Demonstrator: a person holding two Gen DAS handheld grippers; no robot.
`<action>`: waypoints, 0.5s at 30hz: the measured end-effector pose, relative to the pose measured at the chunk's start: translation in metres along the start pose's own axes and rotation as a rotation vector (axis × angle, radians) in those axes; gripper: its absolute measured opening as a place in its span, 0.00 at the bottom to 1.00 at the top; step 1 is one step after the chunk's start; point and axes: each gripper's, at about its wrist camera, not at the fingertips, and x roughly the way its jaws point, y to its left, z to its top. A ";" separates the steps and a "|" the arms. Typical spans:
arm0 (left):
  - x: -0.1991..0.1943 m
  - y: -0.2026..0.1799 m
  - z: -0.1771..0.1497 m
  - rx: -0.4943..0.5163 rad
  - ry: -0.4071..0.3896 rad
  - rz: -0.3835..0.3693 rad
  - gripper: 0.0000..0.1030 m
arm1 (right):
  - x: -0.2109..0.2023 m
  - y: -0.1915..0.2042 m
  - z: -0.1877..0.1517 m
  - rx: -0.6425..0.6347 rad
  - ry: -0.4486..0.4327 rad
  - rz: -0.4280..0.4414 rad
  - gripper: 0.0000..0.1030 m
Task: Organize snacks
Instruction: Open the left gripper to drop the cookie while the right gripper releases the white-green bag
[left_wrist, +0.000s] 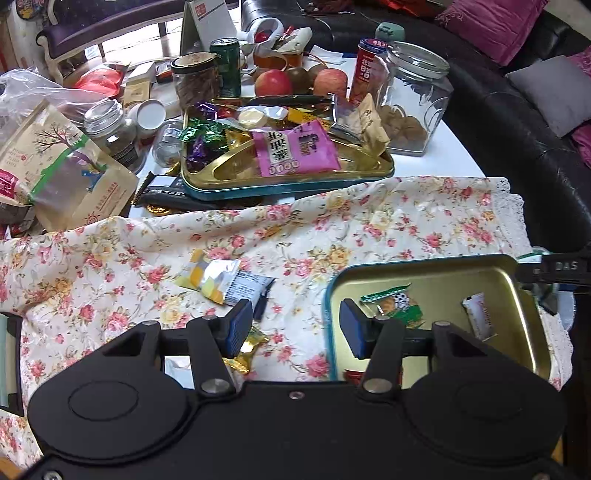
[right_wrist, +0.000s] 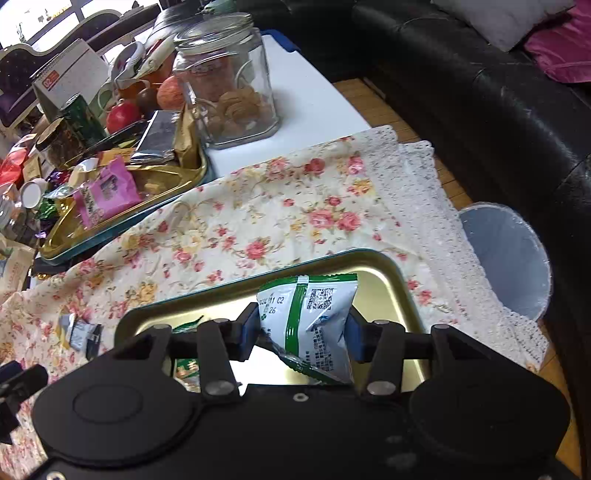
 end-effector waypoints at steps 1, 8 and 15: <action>0.001 0.001 0.000 0.006 0.000 0.008 0.56 | 0.000 -0.004 0.000 0.001 -0.002 -0.014 0.49; 0.003 0.007 -0.001 0.010 0.014 0.032 0.56 | 0.004 -0.034 0.003 0.045 -0.009 -0.128 0.49; 0.005 0.007 -0.002 0.022 0.016 0.046 0.56 | -0.002 -0.029 0.005 0.058 -0.039 -0.049 0.52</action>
